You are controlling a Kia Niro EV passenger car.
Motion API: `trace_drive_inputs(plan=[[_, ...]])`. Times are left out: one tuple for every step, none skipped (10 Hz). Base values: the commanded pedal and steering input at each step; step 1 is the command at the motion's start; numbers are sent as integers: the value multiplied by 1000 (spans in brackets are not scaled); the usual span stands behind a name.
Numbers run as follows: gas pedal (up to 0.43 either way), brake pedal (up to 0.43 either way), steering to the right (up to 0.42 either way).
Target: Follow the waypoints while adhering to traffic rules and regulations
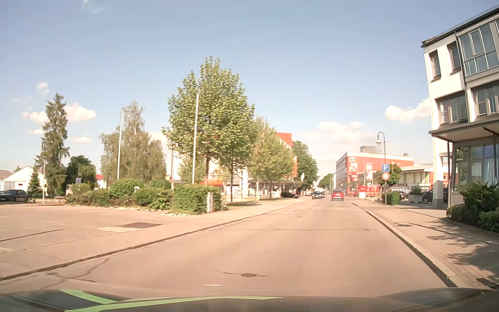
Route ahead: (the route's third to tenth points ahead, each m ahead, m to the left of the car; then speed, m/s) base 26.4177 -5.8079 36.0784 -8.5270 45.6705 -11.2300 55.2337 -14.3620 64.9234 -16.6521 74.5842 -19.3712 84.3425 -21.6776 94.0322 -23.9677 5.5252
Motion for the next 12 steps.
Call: trace_drive_inputs(plan=[[150,0,271],[157,0,249],[157,0,227],[157,0,196],[157,0,164],[169,0,144],[169,0,118],[169,0,97],[169,0,83],[169,0,64],[169,0,44],[169,0,32]])
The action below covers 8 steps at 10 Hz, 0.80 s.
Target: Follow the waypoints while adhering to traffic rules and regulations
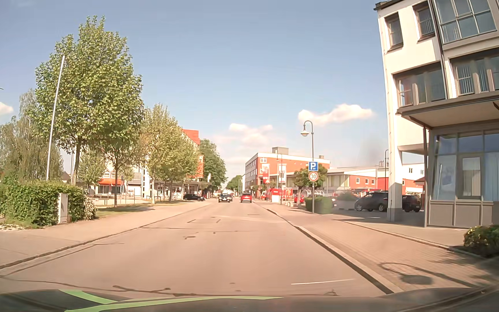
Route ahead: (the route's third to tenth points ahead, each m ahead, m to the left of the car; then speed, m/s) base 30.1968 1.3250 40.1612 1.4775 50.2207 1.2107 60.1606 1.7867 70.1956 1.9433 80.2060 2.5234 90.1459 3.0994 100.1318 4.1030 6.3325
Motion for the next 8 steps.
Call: trace_drive_inputs(plan=[[169,0,18],[169,0,8],[157,0,3],[157,0,2],[150,0,1],[130,0,-2],[118,0,-4],[110,0,-5]])
